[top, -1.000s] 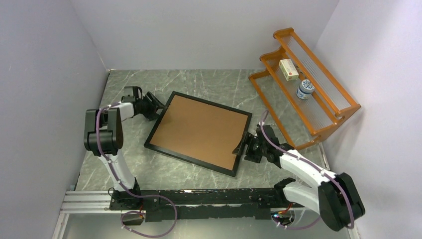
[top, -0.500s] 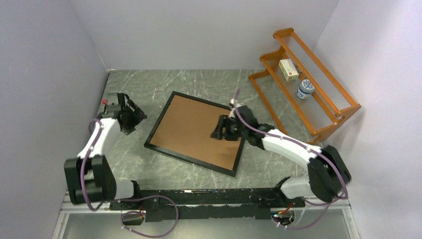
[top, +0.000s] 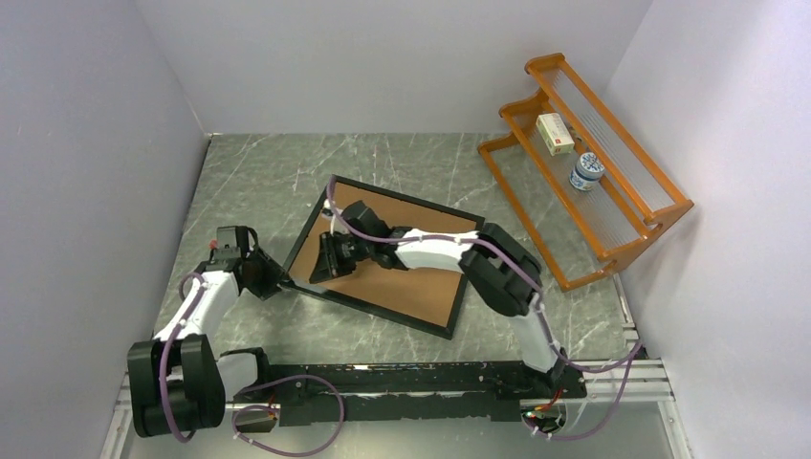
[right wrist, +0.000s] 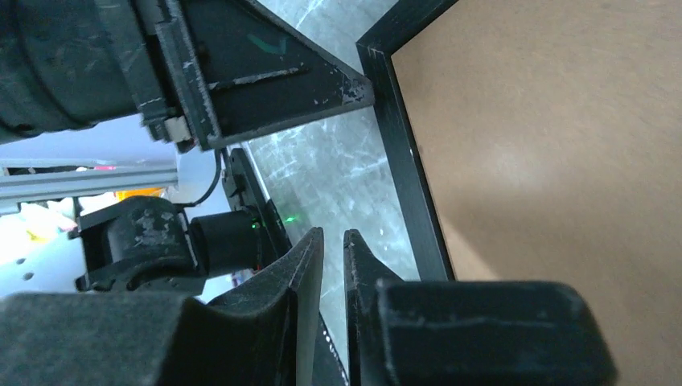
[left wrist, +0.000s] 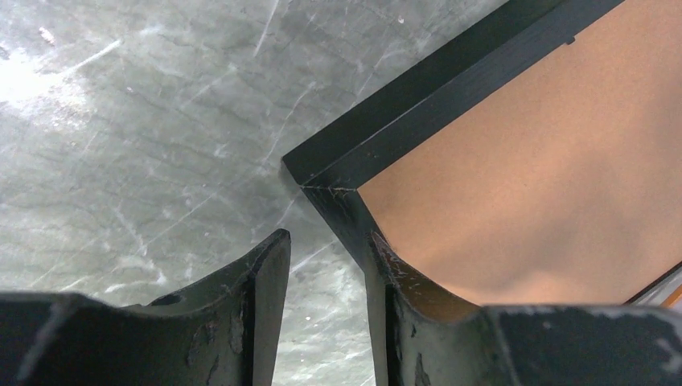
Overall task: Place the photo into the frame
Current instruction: Adjust the photo frame at the center of the board, then install the photo frame at the center of the board.
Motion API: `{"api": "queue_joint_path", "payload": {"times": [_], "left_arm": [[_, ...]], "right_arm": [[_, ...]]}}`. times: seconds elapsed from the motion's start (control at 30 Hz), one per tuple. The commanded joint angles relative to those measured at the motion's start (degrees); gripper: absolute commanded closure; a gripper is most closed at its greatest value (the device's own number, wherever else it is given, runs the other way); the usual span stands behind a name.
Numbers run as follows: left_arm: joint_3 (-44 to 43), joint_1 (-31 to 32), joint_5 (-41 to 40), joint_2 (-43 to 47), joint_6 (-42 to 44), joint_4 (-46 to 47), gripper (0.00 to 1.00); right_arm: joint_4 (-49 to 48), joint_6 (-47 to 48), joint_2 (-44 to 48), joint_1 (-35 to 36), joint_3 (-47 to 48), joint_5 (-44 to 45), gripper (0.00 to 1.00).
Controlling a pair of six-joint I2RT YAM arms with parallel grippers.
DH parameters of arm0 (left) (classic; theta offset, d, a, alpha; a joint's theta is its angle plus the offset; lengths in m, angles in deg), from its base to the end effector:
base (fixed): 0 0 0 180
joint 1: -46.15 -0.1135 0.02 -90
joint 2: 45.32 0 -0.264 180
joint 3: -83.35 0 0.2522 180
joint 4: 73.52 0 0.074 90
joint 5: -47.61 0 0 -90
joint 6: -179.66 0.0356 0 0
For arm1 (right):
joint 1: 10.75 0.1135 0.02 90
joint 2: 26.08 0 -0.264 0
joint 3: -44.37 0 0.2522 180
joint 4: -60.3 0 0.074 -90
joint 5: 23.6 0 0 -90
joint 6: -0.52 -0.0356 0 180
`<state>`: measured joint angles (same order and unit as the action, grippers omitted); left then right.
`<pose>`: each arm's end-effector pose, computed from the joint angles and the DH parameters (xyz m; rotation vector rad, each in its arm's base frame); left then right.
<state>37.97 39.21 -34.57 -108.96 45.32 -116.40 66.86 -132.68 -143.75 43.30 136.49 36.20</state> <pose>0.1942 0.0188 0.1753 -1.1173 2.4368 -0.3946 0.2549 0.3820 0.1828 -0.5941 2.3986 1.4502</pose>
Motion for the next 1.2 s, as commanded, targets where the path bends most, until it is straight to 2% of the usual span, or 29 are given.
{"api": "queue_joint_path", "payload": {"times": [0.0,0.27,0.63,0.87,1.17], "left_arm": [[0.3,-0.49,2.18,-2.34,1.3,5.34,0.57],[2.66,-0.53,4.16,-3.73,1.98,10.58,0.63],[2.56,-0.62,4.08,-5.46,1.63,9.14,0.74],[2.41,-0.6,3.53,-4.55,2.07,7.86,0.76],[3.04,-0.6,3.9,-4.98,1.87,8.57,0.76]], "right_arm": [[-2.21,-2.16,-5.54,0.91,7.36,-4.57,0.81],[-0.71,-1.19,-10.64,1.23,12.69,-3.6,0.83],[2.13,-2.37,-15.25,0.99,15.46,-1.89,0.82],[1.12,-5.8,-16.84,-1.58,13.51,-1.26,0.8],[6.11,-3.7,-19.53,-2.56,14.77,-0.03,0.8]]}}
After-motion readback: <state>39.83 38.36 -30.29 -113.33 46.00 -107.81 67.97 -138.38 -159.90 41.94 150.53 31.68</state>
